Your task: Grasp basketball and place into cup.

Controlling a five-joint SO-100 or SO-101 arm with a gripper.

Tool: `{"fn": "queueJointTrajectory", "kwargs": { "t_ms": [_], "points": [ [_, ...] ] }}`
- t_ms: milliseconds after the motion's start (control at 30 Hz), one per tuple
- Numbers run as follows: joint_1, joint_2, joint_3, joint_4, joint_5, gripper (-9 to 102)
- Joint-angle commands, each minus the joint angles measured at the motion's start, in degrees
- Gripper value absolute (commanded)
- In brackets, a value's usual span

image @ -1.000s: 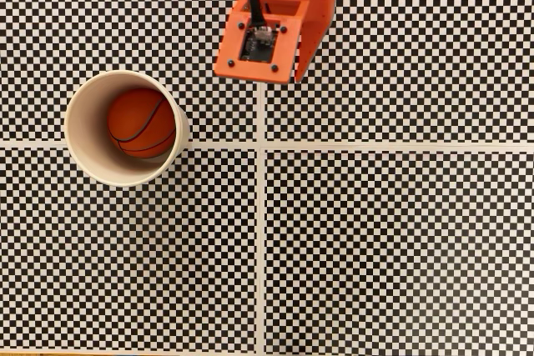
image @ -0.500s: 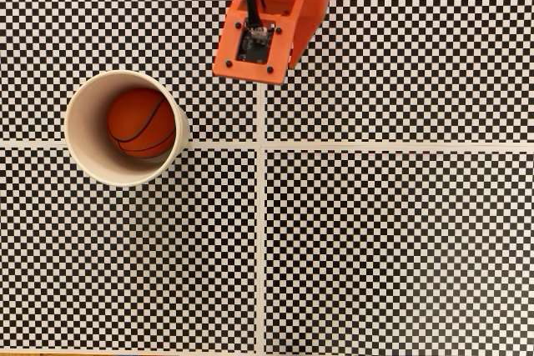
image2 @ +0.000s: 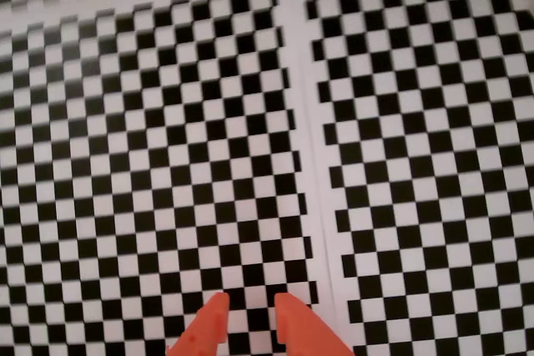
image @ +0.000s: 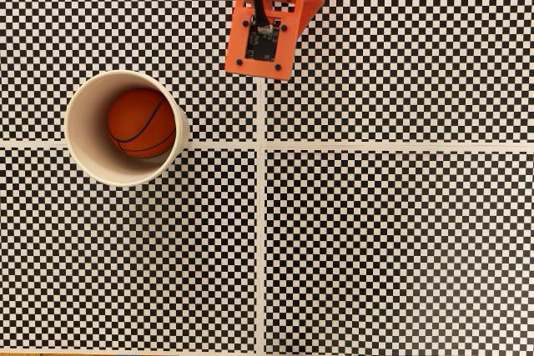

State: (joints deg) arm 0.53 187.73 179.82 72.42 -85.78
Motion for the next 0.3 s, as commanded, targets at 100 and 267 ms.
{"fn": "queueJointTrajectory", "kwargs": {
  "t_ms": [100, 267],
  "points": [
    [-0.2, 0.8, 2.0, 0.4, -1.9, 0],
    [0.0, 0.8, 2.0, 0.4, -1.7, 0]
  ]
}}
